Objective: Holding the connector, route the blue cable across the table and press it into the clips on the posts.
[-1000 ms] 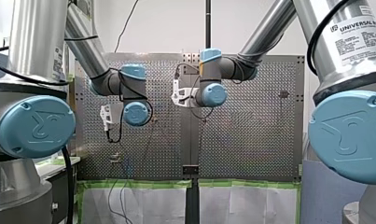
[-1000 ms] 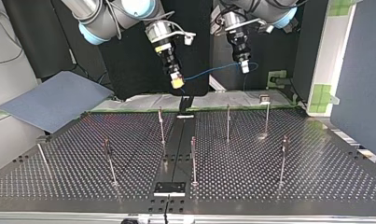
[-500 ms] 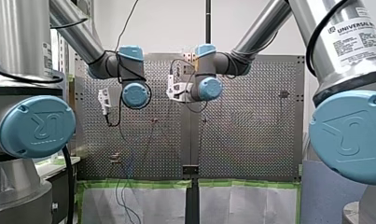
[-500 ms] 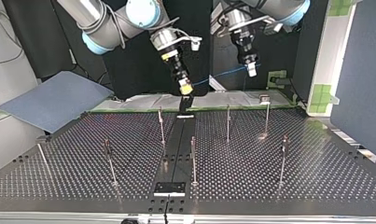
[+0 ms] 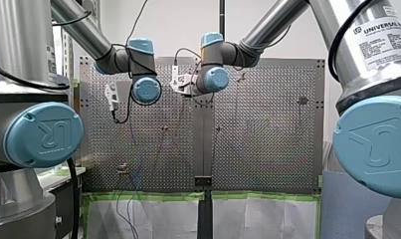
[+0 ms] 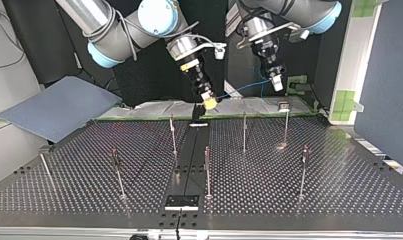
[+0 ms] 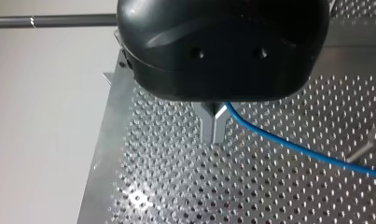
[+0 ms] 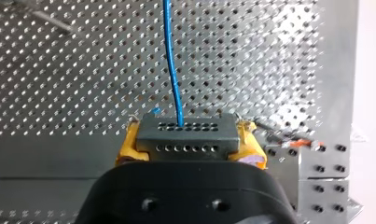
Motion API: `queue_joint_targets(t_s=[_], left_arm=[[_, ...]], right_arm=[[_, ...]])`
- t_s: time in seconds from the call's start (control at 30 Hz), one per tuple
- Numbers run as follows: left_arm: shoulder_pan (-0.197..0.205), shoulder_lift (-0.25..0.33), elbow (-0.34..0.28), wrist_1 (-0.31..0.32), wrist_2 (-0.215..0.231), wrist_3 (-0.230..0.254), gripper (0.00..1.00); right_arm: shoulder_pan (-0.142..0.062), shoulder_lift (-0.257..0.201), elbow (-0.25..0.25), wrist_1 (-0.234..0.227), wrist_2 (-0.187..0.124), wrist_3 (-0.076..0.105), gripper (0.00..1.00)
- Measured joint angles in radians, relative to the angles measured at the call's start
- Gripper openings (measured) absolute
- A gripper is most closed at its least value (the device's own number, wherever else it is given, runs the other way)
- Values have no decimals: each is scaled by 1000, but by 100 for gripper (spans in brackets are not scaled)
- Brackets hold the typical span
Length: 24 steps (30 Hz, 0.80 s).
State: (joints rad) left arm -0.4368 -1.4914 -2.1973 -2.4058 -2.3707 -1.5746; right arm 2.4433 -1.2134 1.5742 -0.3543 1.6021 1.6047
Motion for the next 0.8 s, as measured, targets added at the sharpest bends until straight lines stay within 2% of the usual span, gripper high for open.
queue_joint_targets(t_s=[0.23, 0.5, 0.67, 0.8], left_arm=[[28, -14, 50, -28, -28, 22, 0], [57, 5, 90, -68, -29, 27, 0], [75, 29, 105, -88, -25, 31, 0], [94, 38, 126, -103, -11, 32, 0]], right_arm=[[8, 5, -70, 48, -18, 2, 0], [6, 40, -152, 71, -39, 24, 0], [4, 50, -194, 86, -52, 43, 0], [2, 57, -227, 105, -59, 48, 0]])
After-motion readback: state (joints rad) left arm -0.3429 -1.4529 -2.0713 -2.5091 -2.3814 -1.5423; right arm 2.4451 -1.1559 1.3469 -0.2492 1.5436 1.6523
